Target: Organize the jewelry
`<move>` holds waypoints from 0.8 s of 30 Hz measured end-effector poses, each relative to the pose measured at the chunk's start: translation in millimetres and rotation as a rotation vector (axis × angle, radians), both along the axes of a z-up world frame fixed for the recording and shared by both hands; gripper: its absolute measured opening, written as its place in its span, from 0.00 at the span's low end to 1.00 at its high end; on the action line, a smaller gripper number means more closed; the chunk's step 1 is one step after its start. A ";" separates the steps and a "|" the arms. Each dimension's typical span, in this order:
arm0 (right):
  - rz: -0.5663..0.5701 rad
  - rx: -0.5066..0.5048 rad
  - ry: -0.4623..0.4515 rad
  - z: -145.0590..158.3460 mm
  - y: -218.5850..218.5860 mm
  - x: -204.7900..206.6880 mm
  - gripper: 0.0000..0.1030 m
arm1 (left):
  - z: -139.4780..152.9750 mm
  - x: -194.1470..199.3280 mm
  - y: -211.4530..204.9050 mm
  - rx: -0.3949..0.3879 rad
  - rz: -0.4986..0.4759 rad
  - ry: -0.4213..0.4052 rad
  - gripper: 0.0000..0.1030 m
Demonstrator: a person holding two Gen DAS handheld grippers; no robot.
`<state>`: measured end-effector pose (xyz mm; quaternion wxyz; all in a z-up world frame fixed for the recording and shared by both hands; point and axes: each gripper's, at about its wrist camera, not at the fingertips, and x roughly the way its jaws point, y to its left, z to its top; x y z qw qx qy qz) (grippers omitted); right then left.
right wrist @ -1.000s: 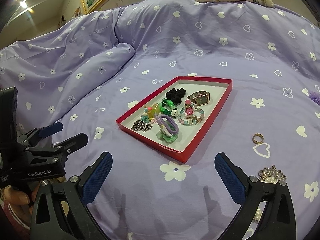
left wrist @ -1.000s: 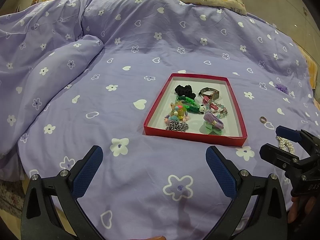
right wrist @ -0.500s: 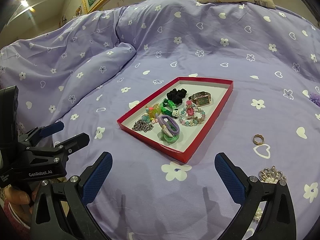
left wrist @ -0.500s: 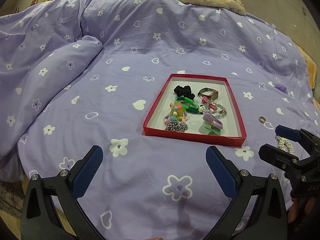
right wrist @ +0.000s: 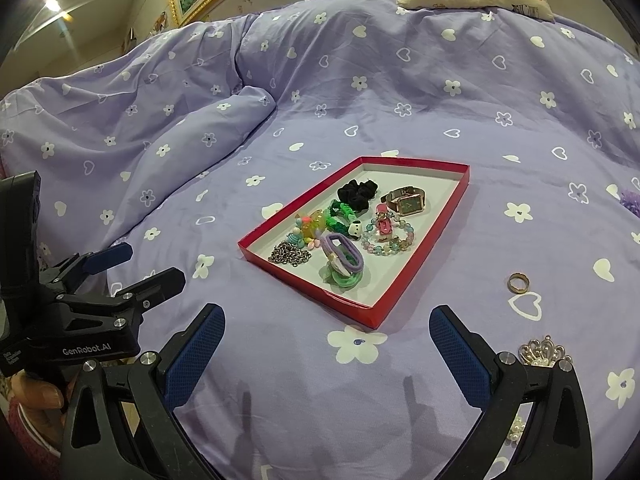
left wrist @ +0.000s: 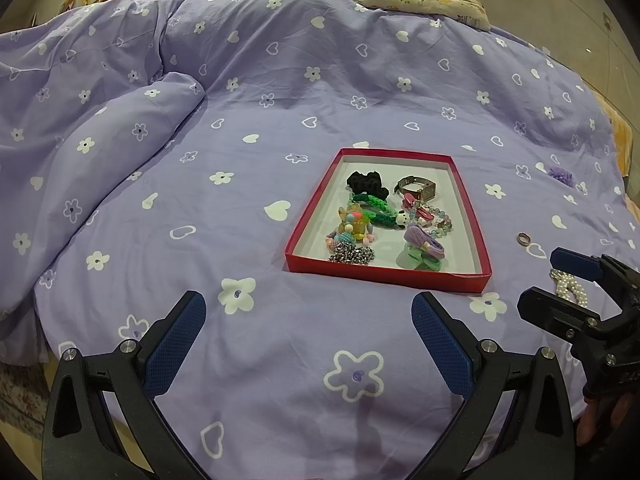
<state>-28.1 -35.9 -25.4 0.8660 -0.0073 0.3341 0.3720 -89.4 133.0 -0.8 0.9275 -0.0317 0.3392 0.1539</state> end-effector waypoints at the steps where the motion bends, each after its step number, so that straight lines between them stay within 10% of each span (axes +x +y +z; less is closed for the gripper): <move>1: 0.001 0.001 -0.001 0.2 -0.1 0.0 1.00 | -0.1 0.2 -0.2 0.000 0.000 0.000 1.00; 24: 0.011 0.004 -0.013 5.4 0.5 -0.9 1.00 | -0.4 0.5 -0.3 0.008 0.007 -0.001 1.00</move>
